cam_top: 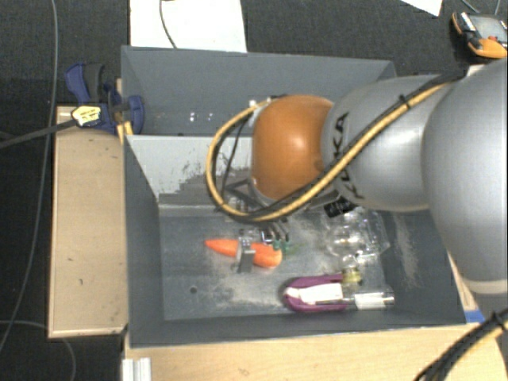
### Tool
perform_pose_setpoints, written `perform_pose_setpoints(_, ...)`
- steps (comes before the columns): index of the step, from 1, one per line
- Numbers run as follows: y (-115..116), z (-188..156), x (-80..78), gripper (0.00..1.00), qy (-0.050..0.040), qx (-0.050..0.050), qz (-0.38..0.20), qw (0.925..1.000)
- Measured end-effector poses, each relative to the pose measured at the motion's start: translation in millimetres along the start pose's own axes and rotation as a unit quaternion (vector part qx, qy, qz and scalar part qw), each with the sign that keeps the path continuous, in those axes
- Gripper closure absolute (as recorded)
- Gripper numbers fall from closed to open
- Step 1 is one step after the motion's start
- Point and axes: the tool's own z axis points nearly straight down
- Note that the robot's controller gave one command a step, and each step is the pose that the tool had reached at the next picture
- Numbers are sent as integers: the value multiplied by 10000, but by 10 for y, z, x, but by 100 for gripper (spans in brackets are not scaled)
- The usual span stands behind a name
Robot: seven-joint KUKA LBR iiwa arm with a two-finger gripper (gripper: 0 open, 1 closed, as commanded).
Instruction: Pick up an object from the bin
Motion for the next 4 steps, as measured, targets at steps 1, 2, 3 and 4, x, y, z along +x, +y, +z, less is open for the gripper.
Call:
perform_pose_setpoints(1,-10,-44,-21,0,-37,-7,38,10000)
perform_pose_setpoints(2,-700,677,-154,0,-36,-7,-147,9999)
perform_pose_setpoints(3,-695,676,-150,0,-63,-25,-151,9999)
perform_pose_setpoints(4,-699,671,-162,0,-53,-16,-118,9999)
